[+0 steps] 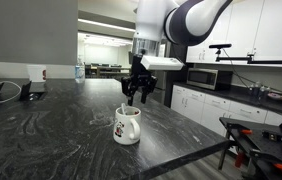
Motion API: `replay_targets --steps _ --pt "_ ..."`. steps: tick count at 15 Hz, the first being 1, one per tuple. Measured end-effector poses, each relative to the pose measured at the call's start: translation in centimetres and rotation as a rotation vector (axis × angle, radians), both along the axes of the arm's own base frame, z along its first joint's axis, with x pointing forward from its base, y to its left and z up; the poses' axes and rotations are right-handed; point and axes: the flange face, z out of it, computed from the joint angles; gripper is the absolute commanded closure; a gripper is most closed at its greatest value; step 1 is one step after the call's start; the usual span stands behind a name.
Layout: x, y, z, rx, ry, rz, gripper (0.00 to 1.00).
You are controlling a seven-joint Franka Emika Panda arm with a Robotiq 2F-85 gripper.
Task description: Remove the marker from the mug and place it on the countertop
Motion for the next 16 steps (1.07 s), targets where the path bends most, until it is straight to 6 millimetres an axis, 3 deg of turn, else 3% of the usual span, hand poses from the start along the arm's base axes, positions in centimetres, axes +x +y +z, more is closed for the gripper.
replay_targets --steps 5,10,11,12,13,16 --pt "2.2 1.7 -1.4 -0.011 -0.009 0.023 0.42" --pt "3.4 2.4 -2.7 -0.025 -0.008 0.034 0.47" --pt "3.5 2.3 -3.1 -0.028 -0.005 0.033 0.53" --pt "3.5 2.2 -3.4 -0.030 -0.002 0.032 0.71" --pt "3.6 2.1 -3.7 -0.033 0.001 0.032 0.73" --pt "3.6 2.0 -4.2 -0.038 0.008 0.034 0.95"
